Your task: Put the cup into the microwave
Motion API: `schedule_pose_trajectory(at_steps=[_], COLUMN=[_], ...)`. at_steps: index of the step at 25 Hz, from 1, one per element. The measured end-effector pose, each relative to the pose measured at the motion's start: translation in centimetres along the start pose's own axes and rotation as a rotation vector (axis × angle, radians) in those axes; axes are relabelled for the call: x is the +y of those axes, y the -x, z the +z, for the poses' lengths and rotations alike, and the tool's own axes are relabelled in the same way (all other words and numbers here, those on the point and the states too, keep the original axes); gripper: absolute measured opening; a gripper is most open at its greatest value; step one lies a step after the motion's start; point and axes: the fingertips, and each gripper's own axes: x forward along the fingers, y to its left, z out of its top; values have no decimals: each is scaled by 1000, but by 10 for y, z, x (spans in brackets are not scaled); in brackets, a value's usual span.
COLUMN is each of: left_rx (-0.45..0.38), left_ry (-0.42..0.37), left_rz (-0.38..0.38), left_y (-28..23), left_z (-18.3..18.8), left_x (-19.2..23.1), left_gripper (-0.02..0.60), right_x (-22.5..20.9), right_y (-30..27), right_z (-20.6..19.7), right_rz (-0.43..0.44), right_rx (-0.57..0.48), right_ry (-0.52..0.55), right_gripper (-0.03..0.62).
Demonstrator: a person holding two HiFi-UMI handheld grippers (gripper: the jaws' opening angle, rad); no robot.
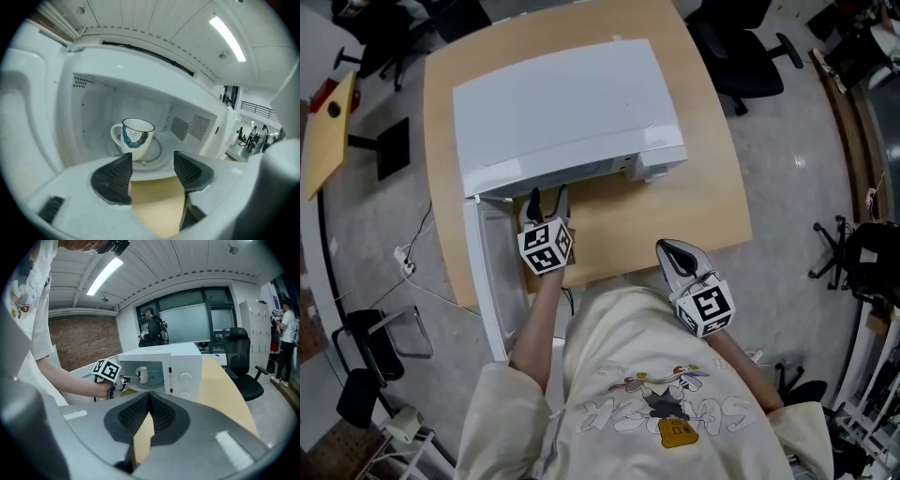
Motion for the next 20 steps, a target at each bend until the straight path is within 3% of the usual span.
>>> schedule_pose_trajectory(at_steps=[6,10,14,20], left_rx=[-65,-68,6,26], left_ry=[43,20,122,103], left_rz=[23,22,15,-8], left_y=[90,136,158,168], left_z=[11,14,-5,-11], left_x=[-23,-39,-59,-80], left_gripper=[17,5,5,5], right_x=[14,30,45,58], right_y=[-15,-26,-37,-40], right_z=[8,13,16,16], right_rz=[106,176,248,312], right_rx=[-23,-26,-28,-24], right_ry=[22,54,73,88], right_gripper=[6,5,5,6])
